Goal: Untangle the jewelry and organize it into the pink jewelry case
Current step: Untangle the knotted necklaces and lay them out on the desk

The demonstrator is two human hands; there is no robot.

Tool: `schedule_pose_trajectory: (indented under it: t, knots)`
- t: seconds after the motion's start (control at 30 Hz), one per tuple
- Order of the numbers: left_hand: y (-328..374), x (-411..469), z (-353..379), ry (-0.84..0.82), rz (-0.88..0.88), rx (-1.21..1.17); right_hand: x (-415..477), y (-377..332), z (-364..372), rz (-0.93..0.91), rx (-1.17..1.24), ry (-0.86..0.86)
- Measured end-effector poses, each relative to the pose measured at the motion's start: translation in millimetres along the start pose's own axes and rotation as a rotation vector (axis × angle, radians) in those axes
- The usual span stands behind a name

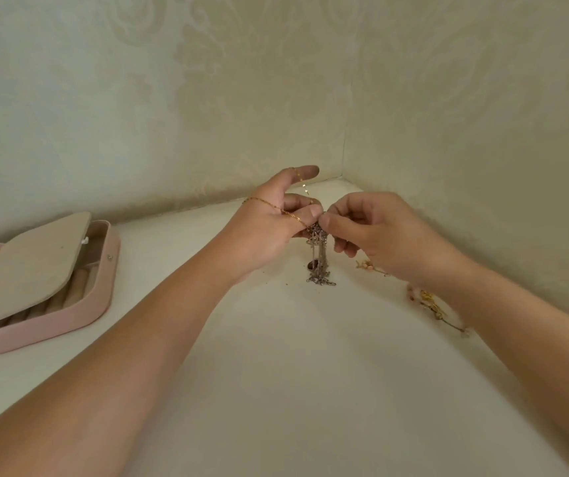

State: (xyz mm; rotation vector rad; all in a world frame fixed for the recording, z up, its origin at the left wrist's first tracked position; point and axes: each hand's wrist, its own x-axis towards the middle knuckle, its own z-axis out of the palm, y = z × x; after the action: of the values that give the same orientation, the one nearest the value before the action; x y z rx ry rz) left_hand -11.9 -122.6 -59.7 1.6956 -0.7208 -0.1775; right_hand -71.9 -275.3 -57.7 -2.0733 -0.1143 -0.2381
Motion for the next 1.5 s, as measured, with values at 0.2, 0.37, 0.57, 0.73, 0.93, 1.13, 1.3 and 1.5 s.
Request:
schedule_pose_trajectory:
  t: [0.2, 0.37, 0.57, 0.73, 0.93, 1.13, 1.3, 1.5]
  knots:
    - [11, -2, 6, -0.019, -0.018, -0.279, -2, -9, -15, -0.039, -0.015, 0.061]
    - [20, -6, 9, -0.101, -0.039, -0.421, -5, -8, -12, -0.125, -0.145, 0.267]
    - [15, -4, 8, -0.001, 0.000, -0.039, -3, -5, -2, 0.076, 0.246, 0.318]
    - [11, 1, -2, -0.023, -0.032, 0.076, -3, -4, 6, 0.128, 0.398, 0.264]
    - [6, 0, -2, -0.011, -0.039, 0.114, -6, -10, 2, -0.040, 0.139, 0.182]
    - [5, -1, 2, 0.010, -0.107, -0.256, -10, -5, 6, -0.059, -0.161, 0.141]
    - [11, -3, 8, -0.078, -0.092, -0.442, -10, -11, 6, -0.035, -0.177, 0.199]
    - [8, 3, 2, -0.194, -0.127, -0.614, -11, -17, 4, 0.166, 0.337, 0.074]
